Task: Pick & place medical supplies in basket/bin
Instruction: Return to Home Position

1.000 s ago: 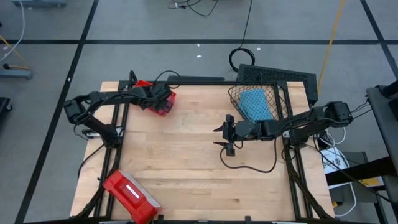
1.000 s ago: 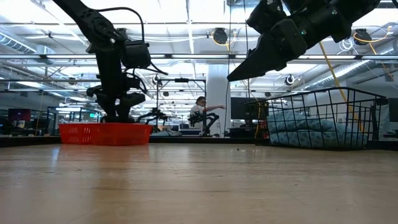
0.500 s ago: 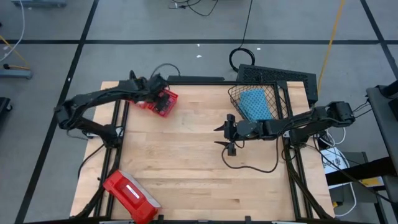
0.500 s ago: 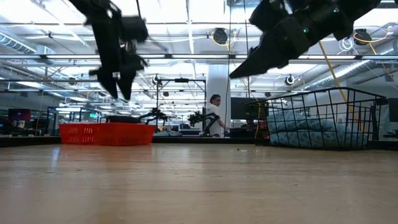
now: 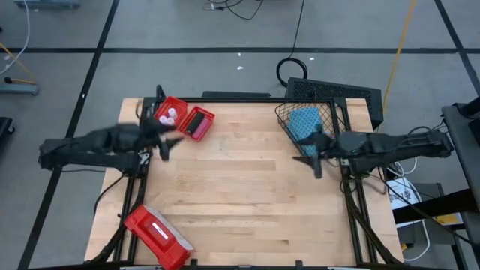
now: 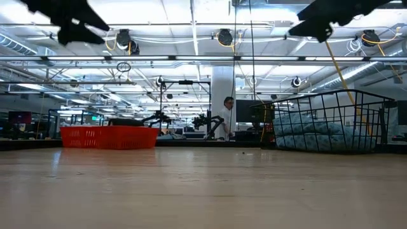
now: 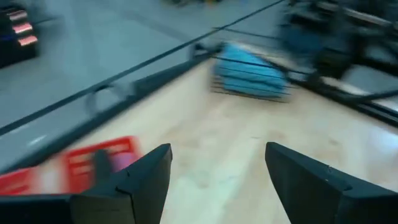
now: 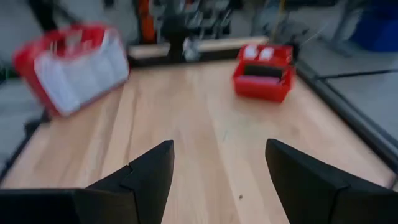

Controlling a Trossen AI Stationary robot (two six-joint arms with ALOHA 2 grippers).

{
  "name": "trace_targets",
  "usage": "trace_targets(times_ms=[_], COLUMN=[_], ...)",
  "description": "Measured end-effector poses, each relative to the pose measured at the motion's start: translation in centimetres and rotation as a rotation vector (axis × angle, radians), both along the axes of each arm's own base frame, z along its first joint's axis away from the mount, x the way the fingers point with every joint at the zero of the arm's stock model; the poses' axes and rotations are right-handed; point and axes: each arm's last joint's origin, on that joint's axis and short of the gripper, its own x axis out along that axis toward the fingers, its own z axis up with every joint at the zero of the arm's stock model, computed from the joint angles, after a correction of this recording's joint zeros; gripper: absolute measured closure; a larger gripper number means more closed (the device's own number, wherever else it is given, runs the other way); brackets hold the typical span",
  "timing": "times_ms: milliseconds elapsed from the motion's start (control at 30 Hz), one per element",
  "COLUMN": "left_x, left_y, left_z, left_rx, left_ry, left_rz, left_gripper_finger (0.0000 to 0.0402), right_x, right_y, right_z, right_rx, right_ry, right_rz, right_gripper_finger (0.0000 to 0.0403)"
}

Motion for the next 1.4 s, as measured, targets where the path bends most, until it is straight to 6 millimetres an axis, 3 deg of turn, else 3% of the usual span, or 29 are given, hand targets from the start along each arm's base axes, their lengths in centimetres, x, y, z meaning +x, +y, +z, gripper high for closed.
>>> trace_targets(times_ms=[100,267,633,867,1200,1400], left_x=[0.0,-0.2,-1.4,-3.4,-2.4,-1.9], left_y=[-1.2,-2.5,-3.3,-3.2,-3.7,-3.9], left_z=[-3.9,-6.7,-8.1,-8.8,-10.9,-11.9], left_rx=[0.035,0.087,0.206,0.258,0.251,0.225], left_ry=[-0.091,-0.159,-0.157,-0.268,-0.299,-0.330], left_rz=[-0.118,-0.246,-0.422,-0.539,-0.650,-0.657], left_gripper_finger=[0.0133,0.0133,0.0133,0.0133,0.0133,0.0133], right_x=[-1.8,-3.2,-3.9,-4.2,-4.4,-4.0], right_y=[-0.2,-0.1,0.0,0.2,0.4,0.6], right_z=[-0.1,-1.2,-4.6,-5.1,-4.8,-6.9], right_rx=[0.030,0.041,0.064,0.116,0.086,0.088], right_ry=[-0.072,-0.131,-0.255,-0.295,-0.344,-0.431], right_rz=[-0.022,0.002,0.041,0.144,0.224,0.279], right_gripper_finger=[0.0161,0.0161,0.0161,0.0161,0.0161,0.0161])
